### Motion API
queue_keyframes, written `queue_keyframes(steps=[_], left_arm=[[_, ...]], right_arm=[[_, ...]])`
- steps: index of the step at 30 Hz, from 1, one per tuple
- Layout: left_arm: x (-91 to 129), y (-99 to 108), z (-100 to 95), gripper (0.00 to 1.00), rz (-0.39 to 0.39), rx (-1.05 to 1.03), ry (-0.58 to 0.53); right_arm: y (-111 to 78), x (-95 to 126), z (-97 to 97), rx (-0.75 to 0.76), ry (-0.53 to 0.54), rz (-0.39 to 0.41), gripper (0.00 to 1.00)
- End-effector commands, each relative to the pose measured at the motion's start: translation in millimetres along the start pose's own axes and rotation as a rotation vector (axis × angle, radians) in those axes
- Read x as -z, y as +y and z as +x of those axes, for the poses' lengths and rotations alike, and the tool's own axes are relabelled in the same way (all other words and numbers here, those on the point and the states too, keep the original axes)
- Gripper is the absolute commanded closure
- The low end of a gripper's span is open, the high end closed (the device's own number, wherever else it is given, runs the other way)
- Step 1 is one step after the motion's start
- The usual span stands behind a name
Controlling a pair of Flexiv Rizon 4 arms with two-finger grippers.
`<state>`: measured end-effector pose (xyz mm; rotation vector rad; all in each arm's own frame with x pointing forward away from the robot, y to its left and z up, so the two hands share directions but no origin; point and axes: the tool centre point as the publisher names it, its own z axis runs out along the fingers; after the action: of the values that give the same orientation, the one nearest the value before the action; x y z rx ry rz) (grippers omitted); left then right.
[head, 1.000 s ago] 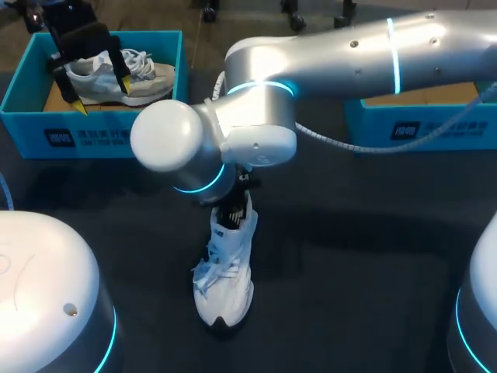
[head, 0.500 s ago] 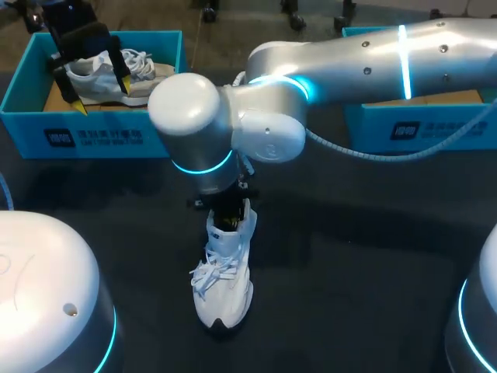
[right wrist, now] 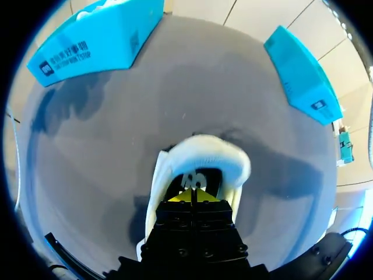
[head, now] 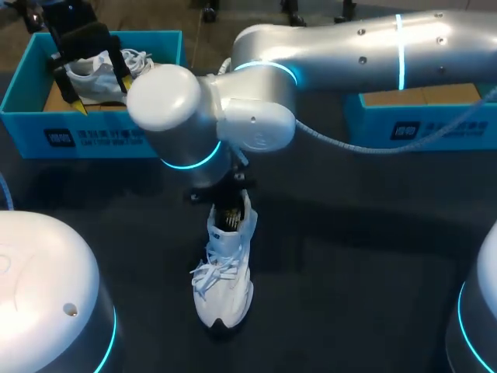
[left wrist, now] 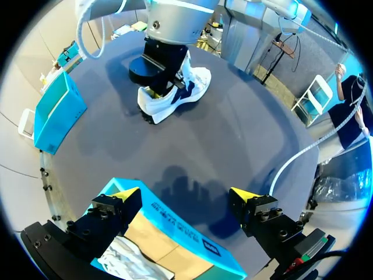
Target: Take the shoe out of the shoebox, open the shoe tongue, remove and reinsert the insole, then place the shoe into the shoebox
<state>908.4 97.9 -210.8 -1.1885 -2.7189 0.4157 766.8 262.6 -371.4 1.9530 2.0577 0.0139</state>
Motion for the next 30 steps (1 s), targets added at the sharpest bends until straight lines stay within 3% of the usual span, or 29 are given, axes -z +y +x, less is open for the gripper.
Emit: queue_keyframes(steps=[1,9,13,17,23,30], left_arm=[[0,1,-0.5,0.00,0.000,-0.001,0.003],[0,1,-0.5,0.00,0.000,-0.001,0.003],[0,1,-0.5,0.00,0.000,-0.001,0.003],[0,1,-0.5,0.00,0.000,-0.001,0.003],[0,1,-0.5,0.00,0.000,-0.001,0.003],[0,1,-0.5,0.00,0.000,-0.001,0.003]], right_arm=[[-0.6,-5,2.9,-0.071,-0.007,-0.077,1.00],[18.2,-34,5.6,-0.035,0.020,-0.100,1.00],[13.8,-42,10.2,-0.036,0.051,-0.081,1.00],[1.6,-45,16.1,-0.037,0.069,-0.012,1.00],[-23.5,-28,22.2,-0.074,0.076,0.044,1.00],[-25.6,8,18.2,-0.093,0.007,0.037,1.00]])
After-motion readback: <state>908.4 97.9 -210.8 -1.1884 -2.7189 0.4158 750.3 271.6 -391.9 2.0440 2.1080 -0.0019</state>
